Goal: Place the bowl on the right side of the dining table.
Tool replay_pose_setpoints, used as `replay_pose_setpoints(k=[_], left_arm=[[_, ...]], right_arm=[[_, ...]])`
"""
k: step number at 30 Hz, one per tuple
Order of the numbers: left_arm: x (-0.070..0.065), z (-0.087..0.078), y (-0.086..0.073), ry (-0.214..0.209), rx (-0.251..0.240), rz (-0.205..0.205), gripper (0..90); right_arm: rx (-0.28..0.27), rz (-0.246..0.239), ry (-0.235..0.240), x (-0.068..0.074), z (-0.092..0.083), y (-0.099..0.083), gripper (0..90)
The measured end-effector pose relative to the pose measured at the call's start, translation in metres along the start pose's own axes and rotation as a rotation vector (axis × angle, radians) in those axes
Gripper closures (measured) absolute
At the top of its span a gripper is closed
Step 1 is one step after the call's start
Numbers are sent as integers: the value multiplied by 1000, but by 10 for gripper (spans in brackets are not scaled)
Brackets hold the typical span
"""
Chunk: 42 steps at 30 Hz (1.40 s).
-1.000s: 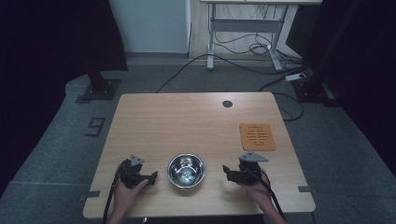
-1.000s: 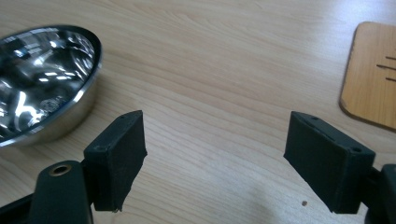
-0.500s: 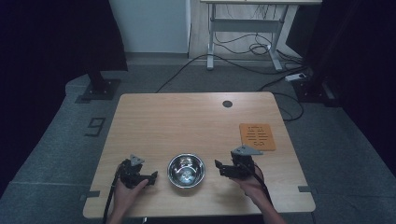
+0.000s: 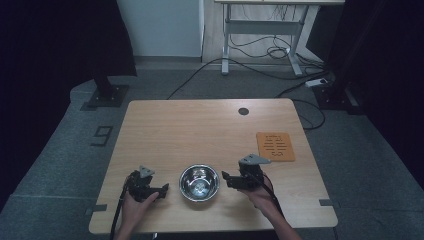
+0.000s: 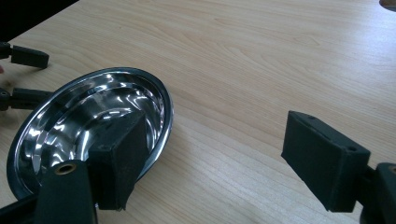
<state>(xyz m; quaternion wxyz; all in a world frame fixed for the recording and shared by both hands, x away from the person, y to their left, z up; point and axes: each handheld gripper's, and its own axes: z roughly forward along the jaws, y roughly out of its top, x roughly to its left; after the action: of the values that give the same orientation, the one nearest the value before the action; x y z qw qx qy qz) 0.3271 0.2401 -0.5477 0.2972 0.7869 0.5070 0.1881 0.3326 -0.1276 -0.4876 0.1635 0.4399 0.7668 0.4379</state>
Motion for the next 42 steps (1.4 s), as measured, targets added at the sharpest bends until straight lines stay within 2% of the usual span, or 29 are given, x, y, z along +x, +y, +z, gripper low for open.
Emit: replay_pose_setpoints(k=[22, 42], left_arm=[[0, 0, 0, 0, 0, 0, 0], [0, 0, 0, 0, 0, 0, 0]], right_arm=[[24, 17, 27, 8, 21, 3, 231], [97, 3, 53, 21, 47, -6, 239]])
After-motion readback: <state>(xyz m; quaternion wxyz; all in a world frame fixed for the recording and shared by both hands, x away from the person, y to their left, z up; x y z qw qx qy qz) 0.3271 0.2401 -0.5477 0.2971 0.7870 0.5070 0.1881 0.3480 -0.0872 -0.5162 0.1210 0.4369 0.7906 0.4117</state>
